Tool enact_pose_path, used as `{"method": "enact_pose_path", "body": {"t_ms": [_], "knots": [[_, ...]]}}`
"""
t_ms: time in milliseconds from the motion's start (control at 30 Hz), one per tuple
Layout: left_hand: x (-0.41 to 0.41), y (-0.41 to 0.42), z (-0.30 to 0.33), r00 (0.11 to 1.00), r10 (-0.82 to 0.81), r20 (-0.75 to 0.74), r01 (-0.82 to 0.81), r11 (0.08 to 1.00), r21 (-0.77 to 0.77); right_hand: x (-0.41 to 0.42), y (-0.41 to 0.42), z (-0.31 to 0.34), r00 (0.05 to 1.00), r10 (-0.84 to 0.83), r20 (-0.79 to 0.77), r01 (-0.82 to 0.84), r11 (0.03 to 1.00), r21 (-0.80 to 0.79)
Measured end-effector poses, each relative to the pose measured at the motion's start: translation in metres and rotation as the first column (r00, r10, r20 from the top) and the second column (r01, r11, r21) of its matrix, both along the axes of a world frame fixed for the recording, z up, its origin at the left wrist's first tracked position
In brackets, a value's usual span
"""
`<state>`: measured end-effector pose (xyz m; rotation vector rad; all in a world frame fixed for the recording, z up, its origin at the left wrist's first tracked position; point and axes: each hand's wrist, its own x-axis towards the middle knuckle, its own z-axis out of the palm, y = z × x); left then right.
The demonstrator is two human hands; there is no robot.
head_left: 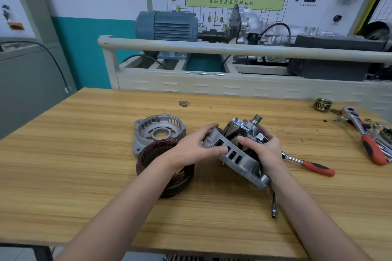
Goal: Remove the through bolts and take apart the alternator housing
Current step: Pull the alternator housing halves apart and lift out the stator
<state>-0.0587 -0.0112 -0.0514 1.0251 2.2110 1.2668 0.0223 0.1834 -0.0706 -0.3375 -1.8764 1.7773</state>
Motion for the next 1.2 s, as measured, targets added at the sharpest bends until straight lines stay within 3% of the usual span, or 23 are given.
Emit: {"method": "enact_pose_path", "body": {"t_ms": [100,200,333,633,867,967,1100,1200], "knots": [[-0.002,0.002,-0.001,0.999,0.033,0.029,-0.035,0.998,0.048,0.008,-0.007,-0.002,0.999,-0.044,-0.011,0.045,0.988,0.148],[-0.004,0.004,0.0,0.989,0.091,0.114,-0.104,0.988,0.115,0.021,-0.014,-0.003,0.996,-0.011,-0.094,0.048,0.916,0.398],[-0.004,0.006,-0.003,0.981,0.154,0.118,-0.167,0.98,0.11,0.027,-0.025,-0.001,0.971,0.051,-0.232,0.095,0.81,0.578],[-0.002,0.007,-0.001,0.985,0.164,0.048,-0.166,0.985,0.036,0.027,-0.03,-0.002,0.995,0.029,-0.098,0.036,0.795,0.605],[0.001,-0.003,0.004,0.997,0.011,0.074,-0.016,0.997,0.069,0.028,-0.031,-0.003,0.997,0.068,-0.046,-0.02,0.736,0.676],[-0.001,-0.008,0.005,0.992,-0.099,-0.082,0.093,0.993,-0.079,0.03,-0.026,-0.006,0.994,0.104,-0.021,-0.065,0.756,0.651],[0.0,-0.001,0.0,0.904,-0.188,-0.384,0.058,0.944,-0.325,0.033,-0.02,-0.008,0.989,0.144,-0.019,-0.099,0.766,0.636],[-0.001,0.003,-0.004,0.876,-0.194,-0.442,0.028,0.935,-0.354,0.032,-0.016,-0.009,0.986,0.167,-0.008,-0.124,0.766,0.631]]}}
